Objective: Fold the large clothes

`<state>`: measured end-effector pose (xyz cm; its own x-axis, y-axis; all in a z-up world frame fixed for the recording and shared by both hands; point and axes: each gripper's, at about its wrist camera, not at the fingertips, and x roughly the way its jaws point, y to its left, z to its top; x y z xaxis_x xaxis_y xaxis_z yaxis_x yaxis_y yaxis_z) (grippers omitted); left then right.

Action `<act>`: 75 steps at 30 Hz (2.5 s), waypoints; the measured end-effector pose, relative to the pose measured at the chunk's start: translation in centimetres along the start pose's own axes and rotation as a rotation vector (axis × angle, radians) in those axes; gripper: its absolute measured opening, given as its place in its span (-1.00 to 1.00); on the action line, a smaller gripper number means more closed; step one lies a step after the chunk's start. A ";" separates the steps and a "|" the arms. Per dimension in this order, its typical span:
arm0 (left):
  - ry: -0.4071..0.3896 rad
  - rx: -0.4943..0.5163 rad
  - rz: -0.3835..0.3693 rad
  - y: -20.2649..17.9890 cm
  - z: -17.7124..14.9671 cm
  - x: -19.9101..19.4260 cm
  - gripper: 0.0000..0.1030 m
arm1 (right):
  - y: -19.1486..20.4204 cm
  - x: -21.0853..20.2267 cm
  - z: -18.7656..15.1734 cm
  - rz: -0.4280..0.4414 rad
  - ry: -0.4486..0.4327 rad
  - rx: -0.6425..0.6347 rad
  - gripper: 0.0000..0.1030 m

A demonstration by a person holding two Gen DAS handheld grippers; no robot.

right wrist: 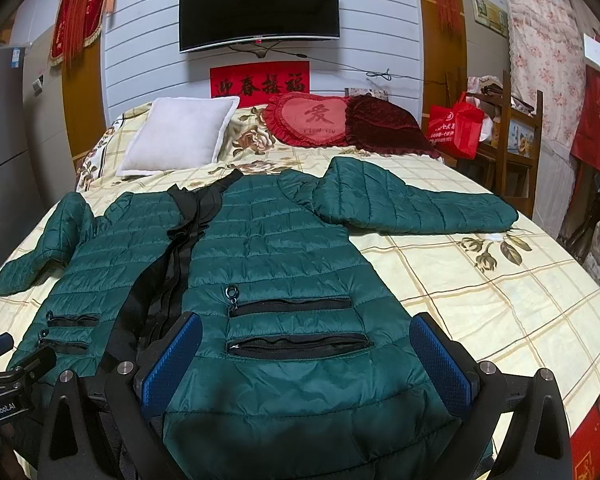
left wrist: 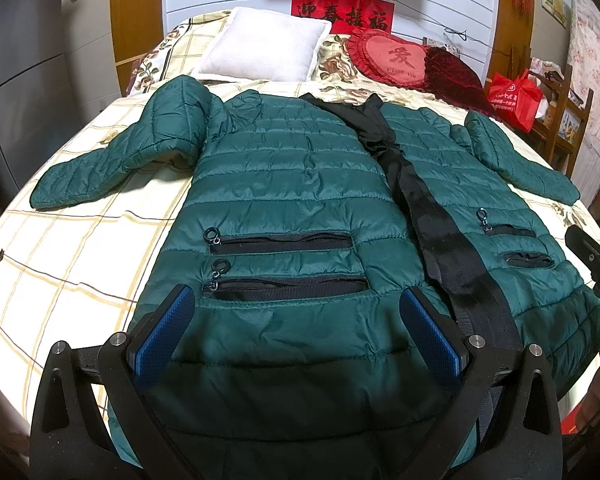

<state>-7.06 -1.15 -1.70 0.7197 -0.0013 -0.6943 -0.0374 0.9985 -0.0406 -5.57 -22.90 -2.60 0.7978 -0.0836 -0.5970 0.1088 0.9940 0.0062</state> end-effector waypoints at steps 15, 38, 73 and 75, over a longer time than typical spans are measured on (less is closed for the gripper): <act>0.000 0.000 -0.001 0.0 0.0 0.0 0.99 | 0.0 0.0 -0.1 -0.002 -0.004 -0.004 1.00; 0.000 0.003 0.000 0.0 -0.1 0.0 0.99 | -0.1 0.0 -0.1 -0.004 -0.005 -0.006 1.00; 0.003 0.006 0.003 0.0 -0.2 0.2 0.99 | -0.6 -0.1 -0.1 -0.006 -0.005 -0.001 1.00; 0.002 0.006 0.005 0.0 -0.2 0.2 0.99 | -0.5 -0.1 -0.1 -0.005 -0.004 -0.002 1.00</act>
<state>-7.08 -1.19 -1.97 0.7179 0.0034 -0.6961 -0.0367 0.9988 -0.0330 -5.73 -23.39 -2.63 0.7998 -0.0891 -0.5936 0.1115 0.9938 0.0011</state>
